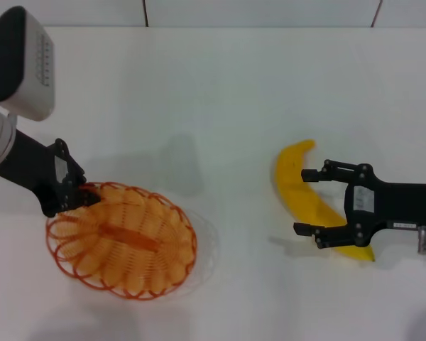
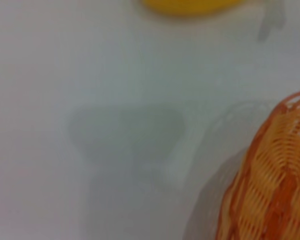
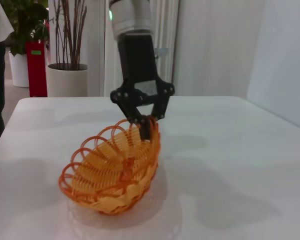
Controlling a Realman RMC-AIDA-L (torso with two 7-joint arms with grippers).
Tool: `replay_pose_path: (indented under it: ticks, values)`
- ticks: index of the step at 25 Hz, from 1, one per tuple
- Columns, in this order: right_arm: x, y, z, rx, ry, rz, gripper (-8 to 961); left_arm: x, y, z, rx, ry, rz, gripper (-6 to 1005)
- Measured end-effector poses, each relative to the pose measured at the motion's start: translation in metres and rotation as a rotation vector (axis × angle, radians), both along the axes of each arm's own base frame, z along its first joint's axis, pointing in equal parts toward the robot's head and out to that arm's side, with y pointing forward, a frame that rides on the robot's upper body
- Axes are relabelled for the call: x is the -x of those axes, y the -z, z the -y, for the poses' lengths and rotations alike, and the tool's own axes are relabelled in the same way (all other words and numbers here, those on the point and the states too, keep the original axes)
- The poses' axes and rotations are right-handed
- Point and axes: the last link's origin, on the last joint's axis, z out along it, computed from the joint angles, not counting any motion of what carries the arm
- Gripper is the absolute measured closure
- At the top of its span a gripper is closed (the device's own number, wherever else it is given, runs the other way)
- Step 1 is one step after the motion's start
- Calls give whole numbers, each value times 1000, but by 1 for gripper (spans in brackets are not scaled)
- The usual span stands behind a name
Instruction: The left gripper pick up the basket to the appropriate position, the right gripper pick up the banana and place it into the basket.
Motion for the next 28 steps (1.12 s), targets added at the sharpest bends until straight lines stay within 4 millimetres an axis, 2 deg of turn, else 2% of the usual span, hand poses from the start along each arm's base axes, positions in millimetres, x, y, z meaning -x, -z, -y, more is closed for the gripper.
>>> replay_pose_path:
  ticks: [3, 6, 11, 14, 21, 28]
  values:
    - [-2, -1, 1, -6, 8, 1, 63, -4, -4, 5, -16, -41, 107, 918]
    - [-3, -1, 2, -7, 11, 1, 63, -6, -4, 5, -37, -88, 138, 922]
    - [1, 0, -2, -7, -2, -1, 63, -2, 7, -1, -102, -299, 152, 926]
    - [5, 1, -5, -4, -11, -6, 63, -2, 16, -9, -104, -354, 154, 927]
    - [12, 2, -11, 0, -29, -11, 63, -18, 43, -30, -85, -362, 157, 927]
    - [26, 6, -22, 16, -68, -22, 62, -15, 53, -34, -91, -362, 141, 927]
